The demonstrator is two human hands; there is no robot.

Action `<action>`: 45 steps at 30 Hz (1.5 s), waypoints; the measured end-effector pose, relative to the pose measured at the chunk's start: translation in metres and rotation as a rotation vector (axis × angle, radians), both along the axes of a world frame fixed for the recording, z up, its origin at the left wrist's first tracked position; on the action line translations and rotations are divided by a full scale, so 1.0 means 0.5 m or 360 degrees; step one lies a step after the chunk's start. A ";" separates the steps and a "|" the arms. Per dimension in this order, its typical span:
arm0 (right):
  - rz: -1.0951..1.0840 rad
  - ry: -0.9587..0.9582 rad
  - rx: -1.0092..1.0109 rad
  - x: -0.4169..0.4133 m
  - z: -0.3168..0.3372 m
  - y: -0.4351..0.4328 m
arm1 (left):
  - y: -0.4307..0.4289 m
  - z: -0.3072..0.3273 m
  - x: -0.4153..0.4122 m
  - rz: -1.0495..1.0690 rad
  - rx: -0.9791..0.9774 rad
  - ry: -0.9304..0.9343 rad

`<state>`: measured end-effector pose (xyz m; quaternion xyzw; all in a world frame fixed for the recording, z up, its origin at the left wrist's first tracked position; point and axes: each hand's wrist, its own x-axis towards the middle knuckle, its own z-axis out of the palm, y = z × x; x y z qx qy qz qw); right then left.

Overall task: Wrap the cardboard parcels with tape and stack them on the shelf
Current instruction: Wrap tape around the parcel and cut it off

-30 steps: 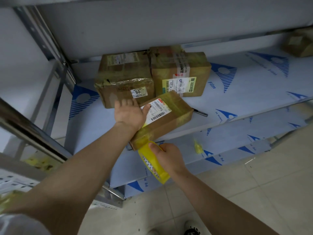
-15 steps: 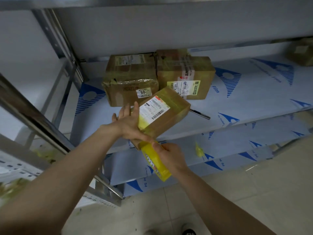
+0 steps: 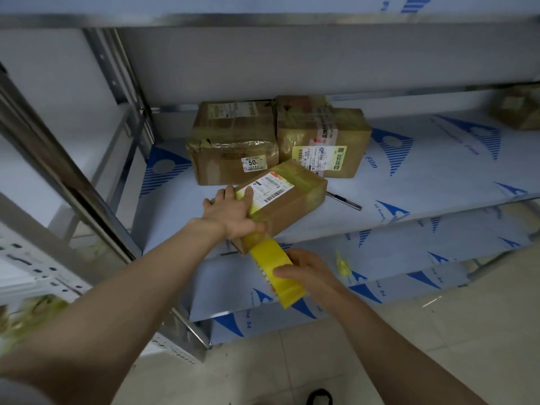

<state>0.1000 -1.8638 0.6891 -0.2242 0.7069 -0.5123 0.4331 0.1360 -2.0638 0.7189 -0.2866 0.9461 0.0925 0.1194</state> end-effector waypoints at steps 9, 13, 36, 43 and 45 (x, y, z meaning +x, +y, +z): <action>0.0336 0.0102 -0.0562 -0.037 0.230 -0.006 | -0.036 0.085 0.049 0.0448 0.1521 0.0275; 0.0019 0.0223 -0.0468 -0.028 0.281 -0.118 | -0.047 0.072 0.059 0.0885 0.1348 0.1015; -0.0481 -0.0051 -0.0354 0.059 0.134 -0.058 | -0.045 0.009 0.050 0.1053 0.1379 0.1724; -0.0492 0.0004 -0.0426 0.052 0.100 -0.083 | -0.022 0.062 -0.035 0.0396 -0.0194 0.0639; -0.0463 -0.0039 -0.0449 0.048 0.097 -0.083 | -0.024 0.059 -0.049 0.0340 -0.0296 0.0555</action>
